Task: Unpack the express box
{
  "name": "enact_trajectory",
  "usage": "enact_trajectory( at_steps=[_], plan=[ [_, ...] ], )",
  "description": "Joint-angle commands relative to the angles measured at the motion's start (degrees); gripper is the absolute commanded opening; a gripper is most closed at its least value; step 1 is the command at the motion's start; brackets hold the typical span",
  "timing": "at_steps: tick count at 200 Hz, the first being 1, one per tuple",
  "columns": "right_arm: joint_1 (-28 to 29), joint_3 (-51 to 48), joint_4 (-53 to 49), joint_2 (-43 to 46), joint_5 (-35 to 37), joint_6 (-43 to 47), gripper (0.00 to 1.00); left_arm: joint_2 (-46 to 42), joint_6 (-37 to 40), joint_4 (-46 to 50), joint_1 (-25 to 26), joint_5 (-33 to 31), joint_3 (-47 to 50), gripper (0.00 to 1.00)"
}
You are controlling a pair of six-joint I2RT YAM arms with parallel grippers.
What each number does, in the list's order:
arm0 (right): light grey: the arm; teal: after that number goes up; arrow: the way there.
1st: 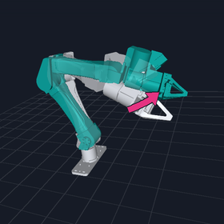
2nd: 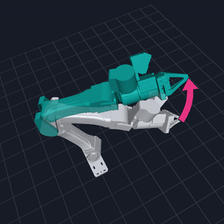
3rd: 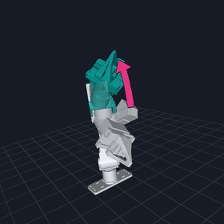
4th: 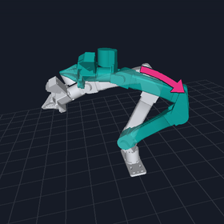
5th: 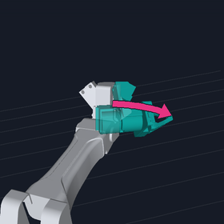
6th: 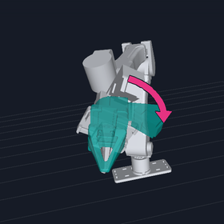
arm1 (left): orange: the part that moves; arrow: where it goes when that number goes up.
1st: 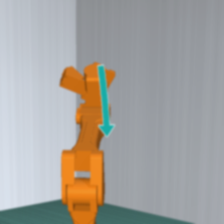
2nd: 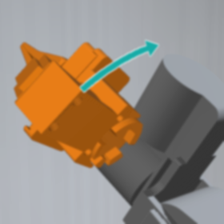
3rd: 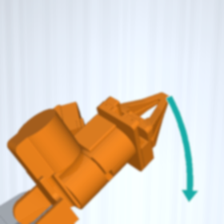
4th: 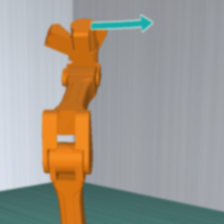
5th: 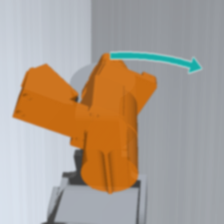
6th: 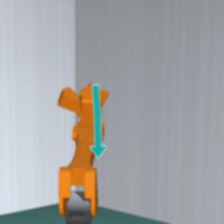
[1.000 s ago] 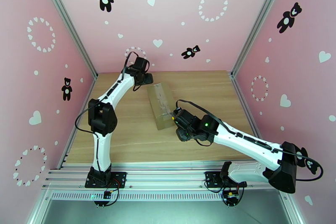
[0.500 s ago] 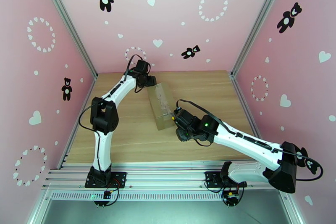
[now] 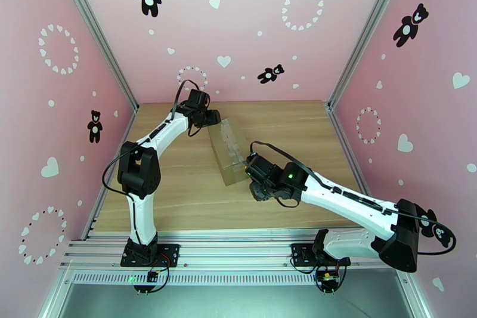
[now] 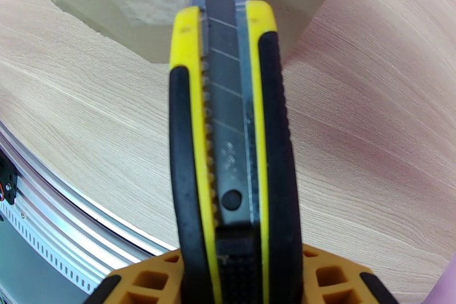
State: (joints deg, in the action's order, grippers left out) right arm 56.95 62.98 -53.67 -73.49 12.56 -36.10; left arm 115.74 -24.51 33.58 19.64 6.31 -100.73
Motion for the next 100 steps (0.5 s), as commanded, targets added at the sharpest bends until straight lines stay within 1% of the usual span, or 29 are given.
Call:
enact_trajectory(
  at_steps=[1, 100],
  plan=[
    [-0.1, 2.4, 2.2, -0.9, 2.6, -1.5, 0.0, -2.2, -0.4, 2.2, 0.8, 3.6, 2.5, 0.62],
    [-0.2, 3.9, 2.5, -2.3, 3.9, -2.0, 0.0, -5.4, -2.5, 0.0, 2.4, 4.9, 7.5, 0.62]
  ],
)
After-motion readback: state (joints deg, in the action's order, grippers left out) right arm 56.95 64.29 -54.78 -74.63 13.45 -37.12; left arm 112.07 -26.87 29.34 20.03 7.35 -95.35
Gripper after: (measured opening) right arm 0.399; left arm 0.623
